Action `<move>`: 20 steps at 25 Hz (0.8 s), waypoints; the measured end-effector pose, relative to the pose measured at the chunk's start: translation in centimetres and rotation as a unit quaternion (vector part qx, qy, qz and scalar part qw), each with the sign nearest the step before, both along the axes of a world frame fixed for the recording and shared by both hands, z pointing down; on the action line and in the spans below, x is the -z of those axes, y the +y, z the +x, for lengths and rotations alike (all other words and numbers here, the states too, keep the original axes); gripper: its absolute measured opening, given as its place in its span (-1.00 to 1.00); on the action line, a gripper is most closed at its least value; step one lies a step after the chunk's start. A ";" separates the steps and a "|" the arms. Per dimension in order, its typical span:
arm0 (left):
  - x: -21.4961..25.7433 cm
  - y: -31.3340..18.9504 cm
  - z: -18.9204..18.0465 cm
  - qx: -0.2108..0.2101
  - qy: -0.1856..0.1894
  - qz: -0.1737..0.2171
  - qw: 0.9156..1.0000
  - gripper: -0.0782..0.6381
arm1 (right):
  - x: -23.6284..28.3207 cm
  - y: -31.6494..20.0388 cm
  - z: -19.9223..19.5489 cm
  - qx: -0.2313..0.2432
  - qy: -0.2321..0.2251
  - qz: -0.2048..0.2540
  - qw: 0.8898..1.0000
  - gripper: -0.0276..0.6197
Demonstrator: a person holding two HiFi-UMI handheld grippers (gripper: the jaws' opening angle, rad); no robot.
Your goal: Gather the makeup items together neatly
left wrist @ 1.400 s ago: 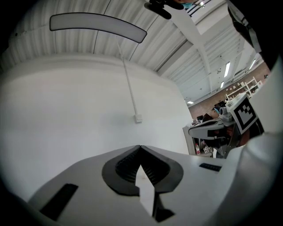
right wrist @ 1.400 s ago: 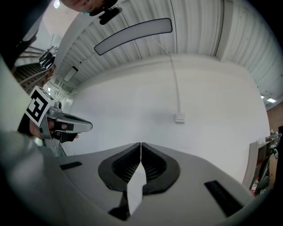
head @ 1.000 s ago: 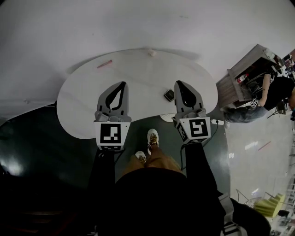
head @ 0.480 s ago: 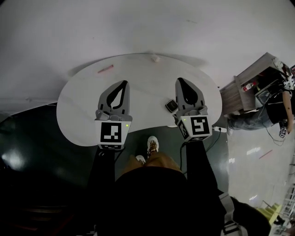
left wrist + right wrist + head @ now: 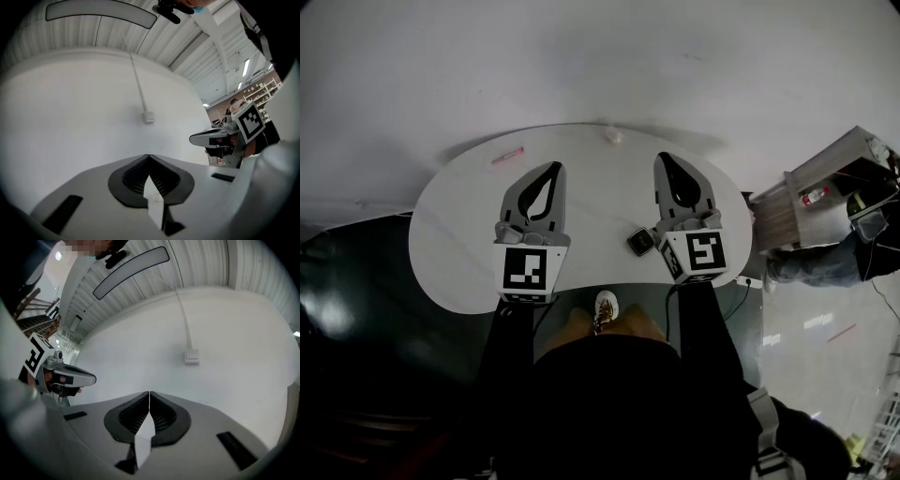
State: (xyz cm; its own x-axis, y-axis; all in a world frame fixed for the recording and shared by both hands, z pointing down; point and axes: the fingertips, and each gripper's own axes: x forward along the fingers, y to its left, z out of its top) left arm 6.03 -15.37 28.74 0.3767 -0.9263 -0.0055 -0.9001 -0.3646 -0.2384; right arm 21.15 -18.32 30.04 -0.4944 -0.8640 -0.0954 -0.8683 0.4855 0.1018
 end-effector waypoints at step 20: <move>-1.2 -4.0 3.8 -0.003 -0.002 -0.015 1.000 -0.74 | -2.0 -4.6 2.9 0.011 -0.001 -0.018 1.000 -0.83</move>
